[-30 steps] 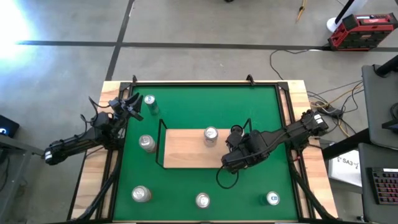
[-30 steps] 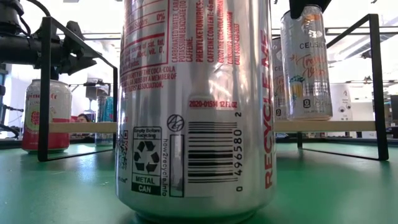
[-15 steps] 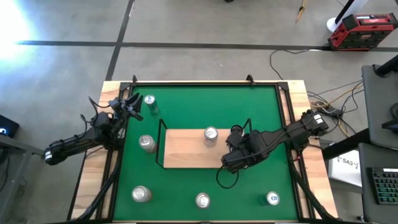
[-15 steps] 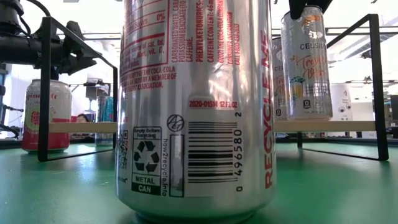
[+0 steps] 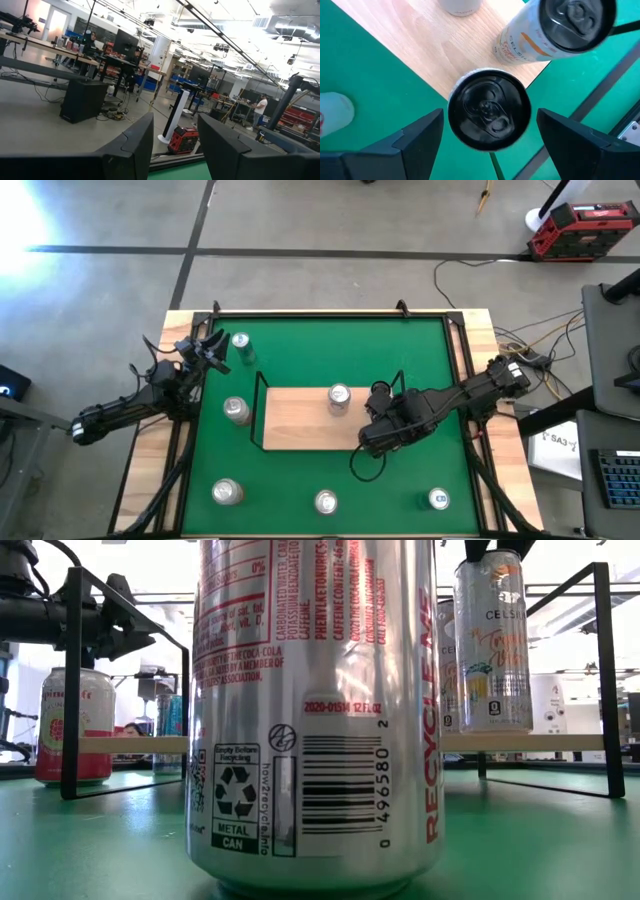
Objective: Place canned beverage on shelf
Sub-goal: Adjust the white-yellow soda can on the shelf and align with the other white-yellow soda can, then adjust the red and silver soda can on the shelf
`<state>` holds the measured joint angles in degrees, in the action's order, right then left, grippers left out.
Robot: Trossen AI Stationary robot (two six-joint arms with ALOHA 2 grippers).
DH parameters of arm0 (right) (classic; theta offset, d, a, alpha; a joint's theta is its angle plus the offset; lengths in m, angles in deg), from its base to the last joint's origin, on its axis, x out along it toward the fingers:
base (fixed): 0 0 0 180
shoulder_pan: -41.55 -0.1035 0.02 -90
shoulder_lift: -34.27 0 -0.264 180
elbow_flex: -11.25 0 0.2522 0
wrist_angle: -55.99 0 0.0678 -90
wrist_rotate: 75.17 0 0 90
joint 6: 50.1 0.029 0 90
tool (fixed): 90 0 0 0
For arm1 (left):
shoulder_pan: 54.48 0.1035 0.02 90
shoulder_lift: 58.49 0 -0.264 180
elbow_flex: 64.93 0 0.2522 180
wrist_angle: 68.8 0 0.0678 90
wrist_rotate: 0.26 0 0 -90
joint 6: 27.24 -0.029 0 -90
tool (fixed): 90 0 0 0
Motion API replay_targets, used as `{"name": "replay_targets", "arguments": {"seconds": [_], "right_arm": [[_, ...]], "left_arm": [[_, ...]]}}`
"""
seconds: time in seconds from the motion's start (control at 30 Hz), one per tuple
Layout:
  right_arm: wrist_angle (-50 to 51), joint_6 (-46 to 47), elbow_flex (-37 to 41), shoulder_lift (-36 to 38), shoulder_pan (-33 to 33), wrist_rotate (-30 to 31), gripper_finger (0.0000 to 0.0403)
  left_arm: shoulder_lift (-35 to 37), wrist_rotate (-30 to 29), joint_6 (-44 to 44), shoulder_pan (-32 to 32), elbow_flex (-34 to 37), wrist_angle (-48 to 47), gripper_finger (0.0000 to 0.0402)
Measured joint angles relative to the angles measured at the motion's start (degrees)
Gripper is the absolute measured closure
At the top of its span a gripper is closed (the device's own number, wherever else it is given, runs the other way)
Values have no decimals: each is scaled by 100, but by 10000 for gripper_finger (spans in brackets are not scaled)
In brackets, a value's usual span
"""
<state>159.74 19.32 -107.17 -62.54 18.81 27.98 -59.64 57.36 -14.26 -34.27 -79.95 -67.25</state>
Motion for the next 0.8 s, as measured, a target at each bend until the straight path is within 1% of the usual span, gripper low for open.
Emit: {"name": "replay_targets", "arguments": {"seconds": [0.3, 0.4, 0.53, 0.7, 0.8], "right_arm": [[3, 403, 0, 415, 0, 9, 92], [13, 361, -6, 600, -2, 188, 92], [8, -487, -166, 680, -2, 666, 92], [-36, -2099, -369, 654, 29, 1265, 92], [-169, -3014, -372, 521, 156, 1451, 92]], "left_arm": [[0, -2, 2, 0, 0, 0, 264], [-2, -1, 0, 0, 0, 0, 264], [-2, -1, 1, 0, 0, 1, 264], [-2, -2, 2, 0, 0, 0, 264], [-2, -1, 2, 0, 0, 0, 264]]}}
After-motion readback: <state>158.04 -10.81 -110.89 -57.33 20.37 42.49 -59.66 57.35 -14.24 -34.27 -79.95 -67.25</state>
